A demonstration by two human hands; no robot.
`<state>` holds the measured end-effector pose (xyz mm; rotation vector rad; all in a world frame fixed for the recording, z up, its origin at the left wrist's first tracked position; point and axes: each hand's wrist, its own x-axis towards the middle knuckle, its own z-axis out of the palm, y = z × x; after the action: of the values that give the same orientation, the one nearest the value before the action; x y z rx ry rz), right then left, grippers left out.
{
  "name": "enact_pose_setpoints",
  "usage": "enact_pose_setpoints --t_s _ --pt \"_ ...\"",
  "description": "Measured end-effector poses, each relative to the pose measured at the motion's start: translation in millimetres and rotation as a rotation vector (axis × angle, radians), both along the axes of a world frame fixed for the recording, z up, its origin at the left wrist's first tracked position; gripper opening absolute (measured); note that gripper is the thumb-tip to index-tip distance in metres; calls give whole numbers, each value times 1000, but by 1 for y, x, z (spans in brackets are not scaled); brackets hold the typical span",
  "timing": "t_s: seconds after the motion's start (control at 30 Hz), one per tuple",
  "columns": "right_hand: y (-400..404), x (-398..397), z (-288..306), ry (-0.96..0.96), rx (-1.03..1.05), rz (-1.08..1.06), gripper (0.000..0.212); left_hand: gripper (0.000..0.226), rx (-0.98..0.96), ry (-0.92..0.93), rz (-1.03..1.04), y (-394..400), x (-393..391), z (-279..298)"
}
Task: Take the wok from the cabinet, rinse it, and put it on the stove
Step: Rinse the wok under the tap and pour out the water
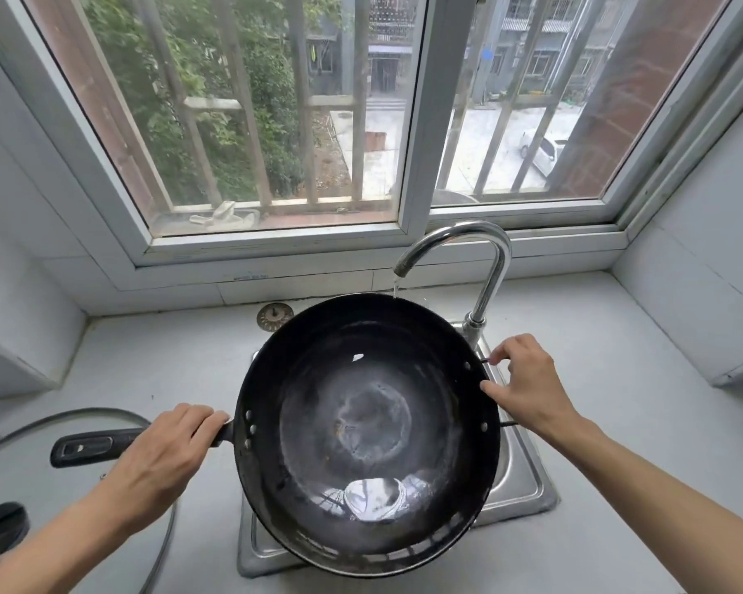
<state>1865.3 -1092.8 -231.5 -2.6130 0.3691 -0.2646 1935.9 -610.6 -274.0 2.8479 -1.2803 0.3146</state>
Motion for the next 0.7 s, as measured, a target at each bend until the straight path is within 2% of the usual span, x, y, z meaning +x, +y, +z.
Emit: enact_pose_setpoints --t_s 0.1,0.2,0.37,0.5,0.57,0.7 --pt "-4 10 -1 78 -29 -28 32 37 6 15 25 -1 4 0" --pt "-11 20 -2 165 -43 8 42 24 8 22 23 -5 10 0" --pt "-21 25 -1 347 -42 216 88 33 -45 24 72 -17 23 7" --pt "-31 23 -7 409 -206 354 115 24 -54 41 54 -21 35 5" --pt "-36 20 -13 424 -257 391 109 19 -59 48 36 -19 42 -1" --pt "-46 16 -35 357 -257 391 63 22 -37 47 -16 -23 42 -7"
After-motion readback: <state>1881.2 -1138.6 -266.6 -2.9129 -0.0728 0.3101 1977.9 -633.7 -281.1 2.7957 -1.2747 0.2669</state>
